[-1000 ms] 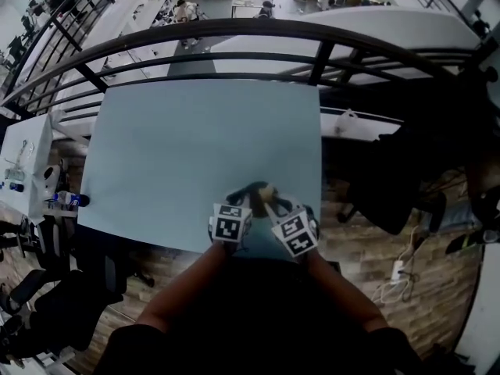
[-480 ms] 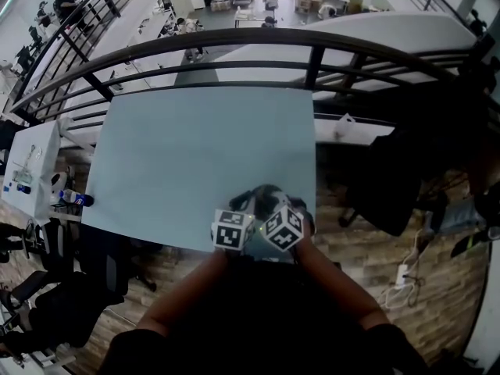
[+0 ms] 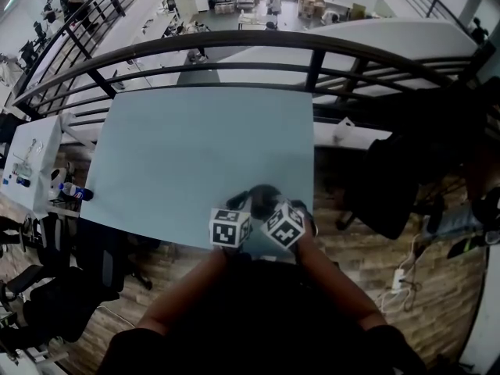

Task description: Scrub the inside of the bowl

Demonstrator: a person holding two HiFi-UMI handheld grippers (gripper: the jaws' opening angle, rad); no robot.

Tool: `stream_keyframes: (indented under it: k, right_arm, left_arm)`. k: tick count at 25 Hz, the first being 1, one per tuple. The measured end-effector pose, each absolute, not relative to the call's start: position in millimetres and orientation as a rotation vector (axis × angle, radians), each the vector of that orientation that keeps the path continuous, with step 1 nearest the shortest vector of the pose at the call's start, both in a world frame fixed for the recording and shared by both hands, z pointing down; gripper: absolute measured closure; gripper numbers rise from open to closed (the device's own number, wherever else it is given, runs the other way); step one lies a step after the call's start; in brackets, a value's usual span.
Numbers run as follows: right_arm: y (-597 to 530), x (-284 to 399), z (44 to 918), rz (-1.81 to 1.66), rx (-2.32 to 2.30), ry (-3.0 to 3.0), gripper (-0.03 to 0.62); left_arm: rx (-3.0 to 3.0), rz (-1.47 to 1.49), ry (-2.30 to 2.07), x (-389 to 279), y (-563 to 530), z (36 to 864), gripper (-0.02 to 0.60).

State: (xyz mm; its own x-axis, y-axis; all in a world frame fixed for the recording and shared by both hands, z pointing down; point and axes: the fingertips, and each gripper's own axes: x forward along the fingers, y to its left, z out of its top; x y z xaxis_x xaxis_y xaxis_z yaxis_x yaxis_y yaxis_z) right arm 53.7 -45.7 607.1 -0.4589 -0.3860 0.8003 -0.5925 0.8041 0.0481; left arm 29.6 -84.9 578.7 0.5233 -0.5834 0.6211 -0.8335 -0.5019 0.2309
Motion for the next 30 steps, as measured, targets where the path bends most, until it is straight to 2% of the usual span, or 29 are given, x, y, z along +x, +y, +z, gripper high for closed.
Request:
stream_keyframes:
  k: [10, 19, 30]
  right_arm:
    - [-56, 66, 605, 0.200, 0.856, -2.032, 0.528]
    - [-40, 41, 602, 0.162, 0.664, -2.136, 0.528]
    - [-7, 37, 608, 0.324, 0.483, -2.164, 0.530]
  left_arm:
    - [2.217, 0.683, -1.107, 36, -67, 593, 0.555]
    - [2.220, 0.612, -1.087, 31, -65, 587, 0.555]
    - [2.217, 0.655, -1.180, 15, -80, 599, 0.557]
